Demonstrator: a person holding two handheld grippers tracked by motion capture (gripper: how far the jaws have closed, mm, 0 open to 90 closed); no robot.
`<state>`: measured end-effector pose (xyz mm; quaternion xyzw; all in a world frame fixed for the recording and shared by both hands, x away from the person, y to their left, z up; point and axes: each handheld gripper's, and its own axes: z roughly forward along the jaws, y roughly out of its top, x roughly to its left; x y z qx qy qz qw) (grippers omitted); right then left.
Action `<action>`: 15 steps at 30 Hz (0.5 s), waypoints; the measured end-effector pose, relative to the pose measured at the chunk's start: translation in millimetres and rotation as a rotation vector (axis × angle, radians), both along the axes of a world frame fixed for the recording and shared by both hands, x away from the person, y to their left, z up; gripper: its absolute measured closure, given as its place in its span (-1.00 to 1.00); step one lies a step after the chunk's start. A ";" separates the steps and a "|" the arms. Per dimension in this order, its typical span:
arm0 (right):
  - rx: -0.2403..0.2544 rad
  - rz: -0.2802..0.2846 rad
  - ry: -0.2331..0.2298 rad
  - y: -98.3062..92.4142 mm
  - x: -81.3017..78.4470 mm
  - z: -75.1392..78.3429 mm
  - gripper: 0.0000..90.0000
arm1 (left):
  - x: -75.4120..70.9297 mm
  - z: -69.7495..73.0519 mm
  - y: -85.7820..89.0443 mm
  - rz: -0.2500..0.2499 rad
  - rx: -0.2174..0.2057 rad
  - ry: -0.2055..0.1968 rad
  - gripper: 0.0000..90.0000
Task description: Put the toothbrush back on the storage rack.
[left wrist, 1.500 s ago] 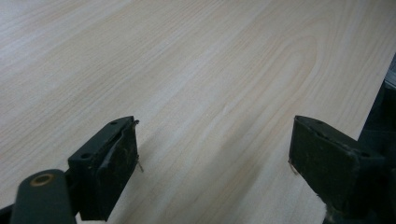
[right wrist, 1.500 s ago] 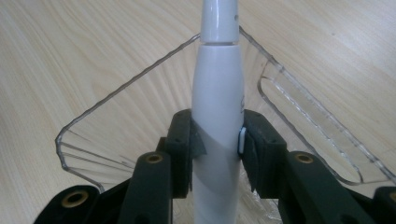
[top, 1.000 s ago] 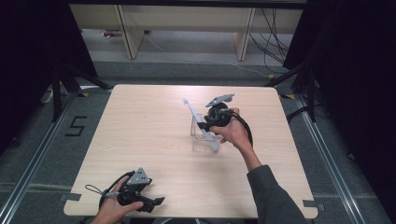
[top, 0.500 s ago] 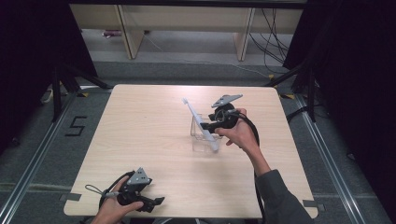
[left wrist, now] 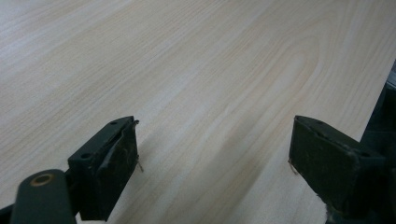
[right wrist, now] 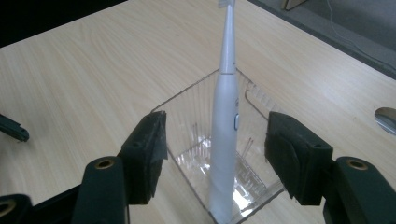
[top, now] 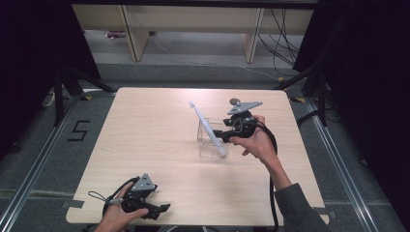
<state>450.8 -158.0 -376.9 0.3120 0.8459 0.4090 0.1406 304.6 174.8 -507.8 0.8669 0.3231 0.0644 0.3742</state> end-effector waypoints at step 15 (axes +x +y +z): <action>0.005 -0.019 -0.007 -13.1 -15.1 2.5 -0.15 | -0.1 0.2 0.1 0.004 -0.002 0.000 -0.67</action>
